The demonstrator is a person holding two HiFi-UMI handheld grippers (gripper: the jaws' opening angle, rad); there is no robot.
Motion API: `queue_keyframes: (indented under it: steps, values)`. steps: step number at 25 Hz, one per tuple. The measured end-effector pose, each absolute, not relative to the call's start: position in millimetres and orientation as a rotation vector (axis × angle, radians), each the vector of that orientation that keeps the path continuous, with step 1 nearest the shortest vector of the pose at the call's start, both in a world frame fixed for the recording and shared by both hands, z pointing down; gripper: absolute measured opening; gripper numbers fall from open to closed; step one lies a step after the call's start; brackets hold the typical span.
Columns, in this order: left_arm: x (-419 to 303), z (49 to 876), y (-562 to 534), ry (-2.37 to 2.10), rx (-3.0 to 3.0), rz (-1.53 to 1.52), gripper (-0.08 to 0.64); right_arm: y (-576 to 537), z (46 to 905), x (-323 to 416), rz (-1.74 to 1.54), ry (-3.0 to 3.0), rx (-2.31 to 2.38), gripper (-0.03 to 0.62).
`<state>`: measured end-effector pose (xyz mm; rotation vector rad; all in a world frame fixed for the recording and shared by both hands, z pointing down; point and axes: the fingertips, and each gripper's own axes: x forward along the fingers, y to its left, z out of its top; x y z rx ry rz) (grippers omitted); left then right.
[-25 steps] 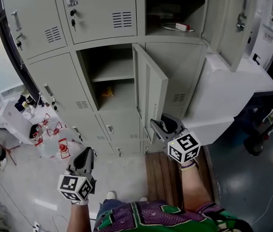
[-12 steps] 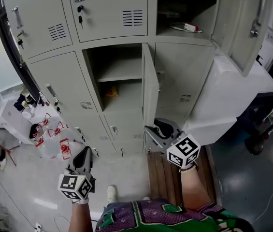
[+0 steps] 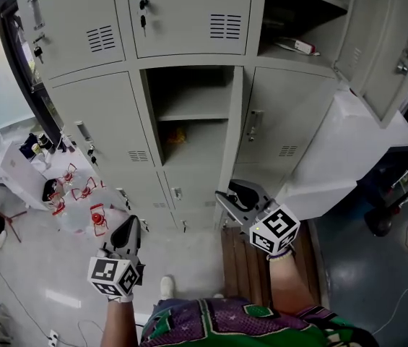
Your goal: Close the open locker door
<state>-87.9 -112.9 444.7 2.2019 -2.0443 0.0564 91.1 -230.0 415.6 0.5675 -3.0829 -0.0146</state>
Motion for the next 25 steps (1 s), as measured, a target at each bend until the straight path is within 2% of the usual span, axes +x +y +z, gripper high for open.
queue_keyframes:
  steps: [16, 25]
  values:
    - [-141, 436, -138, -1.995, 2.255, -0.012, 0.023, -232, 413, 25, -0.015, -3.083, 0.485, 0.121]
    - [-175, 421, -160, -1.979, 2.343, -0.001, 0.023, -241, 412, -7, 0.009, -3.072, 0.627, 0.117]
